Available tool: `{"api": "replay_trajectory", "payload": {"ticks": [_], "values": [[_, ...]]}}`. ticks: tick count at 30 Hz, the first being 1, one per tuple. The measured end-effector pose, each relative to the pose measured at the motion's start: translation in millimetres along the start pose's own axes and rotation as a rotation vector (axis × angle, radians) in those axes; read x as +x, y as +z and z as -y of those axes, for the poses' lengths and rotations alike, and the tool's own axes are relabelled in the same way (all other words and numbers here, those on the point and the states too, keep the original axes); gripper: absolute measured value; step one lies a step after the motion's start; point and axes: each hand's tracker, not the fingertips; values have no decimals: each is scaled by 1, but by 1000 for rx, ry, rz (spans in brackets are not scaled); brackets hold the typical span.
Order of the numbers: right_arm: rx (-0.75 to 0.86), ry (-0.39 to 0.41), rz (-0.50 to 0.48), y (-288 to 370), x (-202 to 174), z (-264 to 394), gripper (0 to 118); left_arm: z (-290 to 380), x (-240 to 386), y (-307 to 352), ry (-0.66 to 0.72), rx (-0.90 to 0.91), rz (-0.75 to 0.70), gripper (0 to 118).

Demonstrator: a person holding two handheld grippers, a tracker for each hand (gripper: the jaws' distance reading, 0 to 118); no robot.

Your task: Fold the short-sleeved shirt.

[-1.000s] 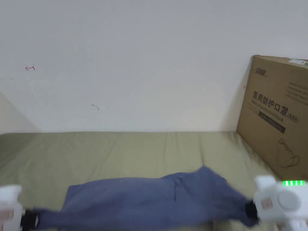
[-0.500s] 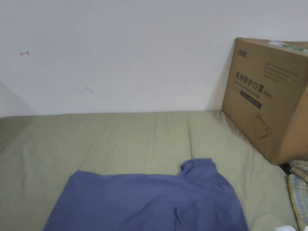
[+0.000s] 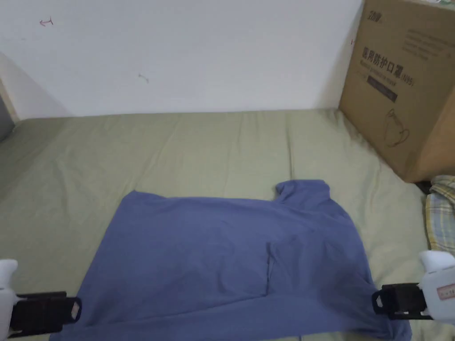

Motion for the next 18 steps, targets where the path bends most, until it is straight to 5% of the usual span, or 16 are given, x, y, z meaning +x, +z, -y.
{"api": "replay_trajectory", "payload": {"ticks": [7, 8, 10, 11, 18], "values": [[14, 153, 78, 8, -29, -13, 102, -18, 20, -9, -28, -37, -39, 105], [24, 166, 24, 7, -33, -18, 90, -23, 21, -15, -39, -63, -14, 92], [28, 154, -55, 3, -38, -30, 13, -33, 27, -32, -66, -84, -14, 19], [36, 135, -73, -1, -39, -35, 0, -39, 31, -41, -91, -86, -48, 0], [141, 225, -89, -29, -53, -102, 0, -149, 28, -117, -120, -48, 20, 0]]}}
